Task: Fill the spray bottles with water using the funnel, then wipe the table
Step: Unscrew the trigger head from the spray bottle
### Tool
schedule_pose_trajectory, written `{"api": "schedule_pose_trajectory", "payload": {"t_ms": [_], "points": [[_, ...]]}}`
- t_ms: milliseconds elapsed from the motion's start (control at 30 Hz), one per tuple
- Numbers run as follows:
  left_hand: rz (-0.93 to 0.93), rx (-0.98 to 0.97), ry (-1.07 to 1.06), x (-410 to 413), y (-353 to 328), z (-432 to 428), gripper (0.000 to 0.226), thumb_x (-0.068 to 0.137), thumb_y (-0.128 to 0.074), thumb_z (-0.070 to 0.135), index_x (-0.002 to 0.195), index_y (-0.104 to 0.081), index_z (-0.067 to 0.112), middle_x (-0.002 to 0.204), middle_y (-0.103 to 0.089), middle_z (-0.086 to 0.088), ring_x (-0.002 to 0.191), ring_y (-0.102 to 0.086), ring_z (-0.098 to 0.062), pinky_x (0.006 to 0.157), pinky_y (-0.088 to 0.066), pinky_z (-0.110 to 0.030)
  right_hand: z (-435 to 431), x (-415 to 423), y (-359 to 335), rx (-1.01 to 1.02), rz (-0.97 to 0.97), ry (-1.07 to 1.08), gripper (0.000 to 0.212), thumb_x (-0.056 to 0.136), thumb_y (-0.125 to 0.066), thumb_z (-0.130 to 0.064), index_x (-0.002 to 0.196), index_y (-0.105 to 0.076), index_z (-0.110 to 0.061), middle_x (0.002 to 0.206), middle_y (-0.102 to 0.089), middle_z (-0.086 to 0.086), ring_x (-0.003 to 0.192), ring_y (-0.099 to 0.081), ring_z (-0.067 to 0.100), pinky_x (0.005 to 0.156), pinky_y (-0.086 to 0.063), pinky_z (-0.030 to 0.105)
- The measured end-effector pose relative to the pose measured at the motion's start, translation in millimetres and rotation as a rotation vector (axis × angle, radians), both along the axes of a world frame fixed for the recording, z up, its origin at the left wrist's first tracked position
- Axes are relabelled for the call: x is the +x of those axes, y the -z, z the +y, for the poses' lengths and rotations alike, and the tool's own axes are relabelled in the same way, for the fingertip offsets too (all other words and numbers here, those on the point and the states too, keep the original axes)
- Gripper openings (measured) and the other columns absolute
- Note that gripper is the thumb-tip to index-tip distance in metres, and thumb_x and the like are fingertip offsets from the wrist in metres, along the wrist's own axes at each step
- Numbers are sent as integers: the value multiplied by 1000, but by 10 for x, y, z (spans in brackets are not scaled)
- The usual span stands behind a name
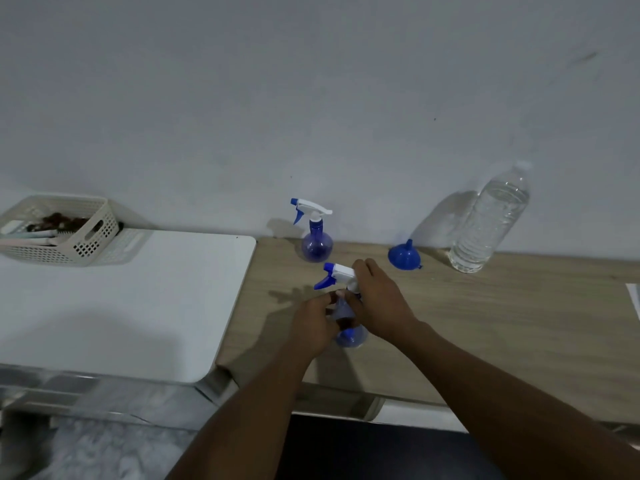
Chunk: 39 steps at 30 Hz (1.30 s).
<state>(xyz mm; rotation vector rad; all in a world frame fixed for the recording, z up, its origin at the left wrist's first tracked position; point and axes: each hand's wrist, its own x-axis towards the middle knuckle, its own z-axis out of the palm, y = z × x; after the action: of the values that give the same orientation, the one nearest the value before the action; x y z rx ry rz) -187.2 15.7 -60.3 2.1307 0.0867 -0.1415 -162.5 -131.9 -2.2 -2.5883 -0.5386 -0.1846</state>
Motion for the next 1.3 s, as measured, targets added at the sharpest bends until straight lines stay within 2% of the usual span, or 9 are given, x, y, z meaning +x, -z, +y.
{"api": "schedule_pose_trajectory", "payload": {"t_ms": [233,367,500,633,800,867,1000,1167,1300], "points": [[14,35,-10,13,22,34,40,81,-79,26,120,-70,20,115,-73,-1,107,-69,-18,95,-55,-36,-32,17,-2,31,29,-100,32,83,-67,-19,110,-51,-14,102,-50,3,85,-46,19,74,-50,41],[66,-76,11,4,47,20,59,69,-81,52,120,-68,24,114,-72,1,106,-68,-16,94,-56,-43,-95,14,-49,-130,-8,-52,48,85,-67,-48,119,-48,-20,103,-53,1,86,-49,18,75,-48,35],[53,-59,46,17,58,34,58,77,-83,37,130,-63,22,119,-71,-1,108,-68,-19,95,-56,-43,-57,-31,-23,-51,23,-63,36,90,-64,-27,121,-47,-17,105,-56,4,89,-50,20,80,-49,44],[72,-140,56,4,22,56,78,61,-78,64,128,-63,26,119,-70,2,109,-67,-16,96,-55,-44,-139,-3,-15,-76,25,-89,47,84,-67,-37,123,-45,-23,109,-51,-3,91,-47,16,80,-48,39],[44,-91,76,-5,18,50,61,77,-83,39,132,-61,23,126,-68,-1,112,-65,-18,98,-55,-44,-57,-30,-2,-89,9,-46,39,91,-62,-31,124,-46,-20,111,-56,1,96,-50,19,86,-45,40],[64,-128,67,0,13,65,72,71,-84,49,135,-60,25,127,-68,1,113,-66,-18,97,-55,-46,-81,-32,-6,-65,43,-71,47,87,-64,-27,129,-44,-22,117,-52,-1,101,-48,18,89,-44,42],[50,-87,78,12,43,56,64,72,-84,47,128,-63,24,122,-70,0,111,-67,-17,98,-54,-44,-131,-27,-34,-129,3,-42,53,87,-64,-47,130,-43,-24,116,-54,-3,101,-50,18,89,-44,40],[72,-116,63,19,39,54,66,78,-84,36,137,-58,19,129,-67,-3,115,-64,-20,100,-54,-46,-87,-36,-29,-61,52,-86,47,90,-62,-27,131,-41,-24,118,-52,-2,104,-50,19,92,-41,40],[53,-74,49,26,85,68,59,75,-85,37,127,-64,19,120,-70,-1,110,-66,-18,98,-55,-43,-139,9,-63,-128,49,-65,53,88,-65,-48,130,-42,-24,116,-55,-2,103,-51,17,91,-42,39]]}}
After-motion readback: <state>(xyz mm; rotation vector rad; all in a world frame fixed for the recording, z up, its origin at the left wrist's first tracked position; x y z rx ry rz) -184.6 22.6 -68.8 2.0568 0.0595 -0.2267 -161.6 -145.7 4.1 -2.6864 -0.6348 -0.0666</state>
